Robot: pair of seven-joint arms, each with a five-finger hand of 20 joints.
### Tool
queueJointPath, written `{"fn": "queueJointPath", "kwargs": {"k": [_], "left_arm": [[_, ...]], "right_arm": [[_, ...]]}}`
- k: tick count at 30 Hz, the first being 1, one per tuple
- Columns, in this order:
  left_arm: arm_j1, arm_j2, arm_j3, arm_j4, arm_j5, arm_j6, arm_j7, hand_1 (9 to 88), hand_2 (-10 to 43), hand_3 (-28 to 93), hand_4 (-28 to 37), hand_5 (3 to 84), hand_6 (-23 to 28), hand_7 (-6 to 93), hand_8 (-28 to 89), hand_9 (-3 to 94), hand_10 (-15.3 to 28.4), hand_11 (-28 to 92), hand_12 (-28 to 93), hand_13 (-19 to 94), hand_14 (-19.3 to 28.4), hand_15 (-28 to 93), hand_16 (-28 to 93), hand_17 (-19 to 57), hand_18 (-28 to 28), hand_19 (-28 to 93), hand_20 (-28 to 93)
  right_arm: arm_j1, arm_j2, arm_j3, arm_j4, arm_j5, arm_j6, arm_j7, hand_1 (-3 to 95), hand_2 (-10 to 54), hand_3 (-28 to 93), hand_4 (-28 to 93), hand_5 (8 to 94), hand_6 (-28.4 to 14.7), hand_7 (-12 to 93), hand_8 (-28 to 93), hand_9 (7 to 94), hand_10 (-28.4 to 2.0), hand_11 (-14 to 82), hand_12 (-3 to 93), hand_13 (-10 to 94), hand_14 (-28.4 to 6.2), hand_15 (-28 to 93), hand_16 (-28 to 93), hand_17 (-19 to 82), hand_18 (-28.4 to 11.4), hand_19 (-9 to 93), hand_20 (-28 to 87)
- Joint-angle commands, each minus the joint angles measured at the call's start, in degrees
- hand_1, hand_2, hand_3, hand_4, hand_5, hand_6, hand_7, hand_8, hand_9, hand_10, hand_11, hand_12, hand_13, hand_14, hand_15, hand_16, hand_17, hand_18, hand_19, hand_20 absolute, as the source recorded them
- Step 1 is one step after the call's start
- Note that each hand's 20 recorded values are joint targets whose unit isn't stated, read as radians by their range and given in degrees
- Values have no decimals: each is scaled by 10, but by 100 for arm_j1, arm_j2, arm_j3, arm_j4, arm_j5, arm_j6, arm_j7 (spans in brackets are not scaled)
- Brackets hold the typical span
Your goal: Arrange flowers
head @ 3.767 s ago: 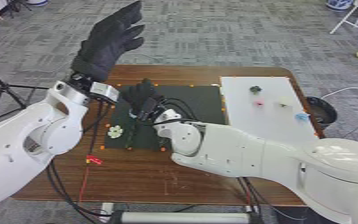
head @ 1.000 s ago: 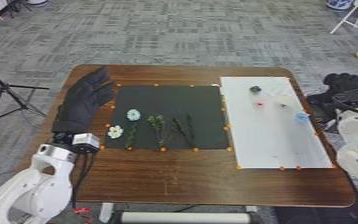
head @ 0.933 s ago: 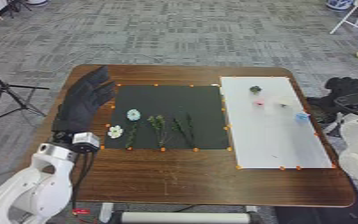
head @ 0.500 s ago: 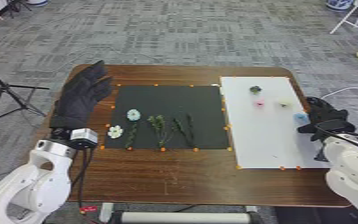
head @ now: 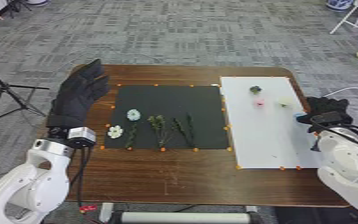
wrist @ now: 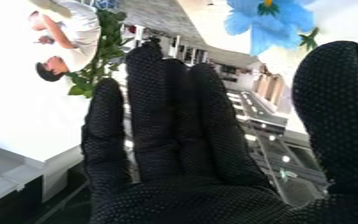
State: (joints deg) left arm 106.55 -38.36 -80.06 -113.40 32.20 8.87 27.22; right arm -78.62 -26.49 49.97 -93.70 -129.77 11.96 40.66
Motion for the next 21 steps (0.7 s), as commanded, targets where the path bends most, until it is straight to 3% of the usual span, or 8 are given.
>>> {"fn": "queueJointPath", "kwargs": {"k": [1,8,10,12,15,21], "left_arm": [[-51,47,-14,-24,-53,57,74,290,-62,667,-223,283,33,187,-87,197,118,211,186,163,152,246,27,-78,177,380,97],[-134,135,12,-14,-56,-2,67,289,-62,667,-223,283,33,186,-87,197,116,211,187,163,152,245,28,-77,178,380,97],[-156,170,25,-12,-63,10,67,290,-62,668,-223,283,33,185,-87,196,117,211,187,163,152,245,28,-78,178,380,97],[-227,220,67,9,-72,-1,62,290,-61,669,-223,283,33,185,-87,197,117,211,187,163,152,245,28,-78,178,380,97],[-355,331,126,24,-49,-44,41,290,-62,668,-223,285,32,185,-87,198,117,211,187,165,152,245,28,-76,179,380,97],[-771,679,313,76,-34,-156,-50,291,-61,667,-222,283,33,185,-87,197,116,211,186,164,152,245,28,-77,178,380,96]], "right_arm": [[30,-7,22,-30,7,-301,-340,283,-95,791,-283,439,-21,227,-115,462,-88,221,201,426,-95,590,178,175,-196,698,455],[56,-27,-16,-42,96,-627,-300,308,-95,849,-282,524,16,296,-144,562,-81,246,208,494,-78,568,199,180,-189,691,461],[161,-36,-181,36,-25,-407,-272,341,-95,862,-281,550,26,338,-154,594,-83,276,213,517,-72,567,204,187,-186,694,464],[222,-33,-304,101,-112,-68,-275,386,-93,837,-282,566,25,397,-66,632,-77,270,240,543,-66,556,231,199,-183,701,466],[298,13,-465,113,-289,472,-337,457,-49,809,-281,647,34,458,3,773,-59,163,380,624,-44,518,336,234,-182,724,473],[1229,-86,-1250,-122,-371,1008,-618,450,-78,844,-237,720,38,430,1,841,-56,140,410,677,-39,525,373,263,-191,754,487]]}}
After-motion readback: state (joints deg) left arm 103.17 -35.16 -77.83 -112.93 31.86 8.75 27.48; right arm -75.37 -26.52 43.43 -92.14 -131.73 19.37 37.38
